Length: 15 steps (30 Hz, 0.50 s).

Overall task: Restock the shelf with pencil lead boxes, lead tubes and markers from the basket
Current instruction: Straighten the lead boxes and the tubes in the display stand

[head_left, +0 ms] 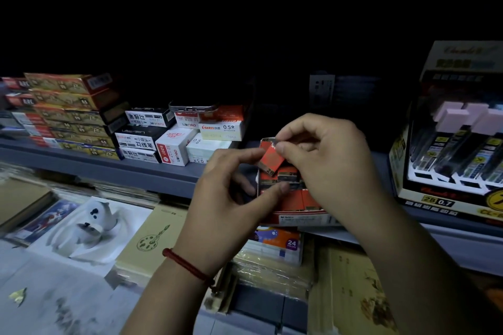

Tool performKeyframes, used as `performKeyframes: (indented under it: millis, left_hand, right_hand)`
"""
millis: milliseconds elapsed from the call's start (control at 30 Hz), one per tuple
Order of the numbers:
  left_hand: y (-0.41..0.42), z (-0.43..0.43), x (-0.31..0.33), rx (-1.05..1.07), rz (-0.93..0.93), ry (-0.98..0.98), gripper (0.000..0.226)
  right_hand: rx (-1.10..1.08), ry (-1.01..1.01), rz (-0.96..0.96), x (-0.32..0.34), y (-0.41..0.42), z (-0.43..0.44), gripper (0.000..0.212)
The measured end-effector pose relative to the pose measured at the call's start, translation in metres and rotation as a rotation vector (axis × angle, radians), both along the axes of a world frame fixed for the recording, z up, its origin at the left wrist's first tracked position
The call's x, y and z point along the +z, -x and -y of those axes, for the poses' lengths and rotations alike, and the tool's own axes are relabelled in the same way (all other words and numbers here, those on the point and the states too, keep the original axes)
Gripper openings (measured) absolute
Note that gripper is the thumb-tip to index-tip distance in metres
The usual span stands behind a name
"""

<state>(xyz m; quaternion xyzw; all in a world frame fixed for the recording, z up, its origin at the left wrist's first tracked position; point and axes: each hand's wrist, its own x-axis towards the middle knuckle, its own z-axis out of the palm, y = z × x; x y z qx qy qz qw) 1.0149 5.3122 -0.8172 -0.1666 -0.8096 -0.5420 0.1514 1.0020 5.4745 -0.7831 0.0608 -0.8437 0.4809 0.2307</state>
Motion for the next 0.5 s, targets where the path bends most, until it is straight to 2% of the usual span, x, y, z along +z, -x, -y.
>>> performKeyframes:
  millis: [100,367,500]
  left_hand:
    - [0.0014,0.0016,-0.0059,0.036,0.055,-0.043,0.057]
    - [0.0059,-0.0028,-0.0024,0.020,0.141,-0.141,0.021]
    - [0.0070,-0.0041,-0.0002,0.028,0.196,-0.195,0.016]
  right_hand:
    - [0.015,-0.060,0.034,0.0002,0.0019,0.0009,0.011]
    - [0.089,-0.072,0.091,0.0038,0.0037,-0.0017,0.014]
    - [0.060,-0.124,0.061,0.0032,0.0042,0.0000,0.014]
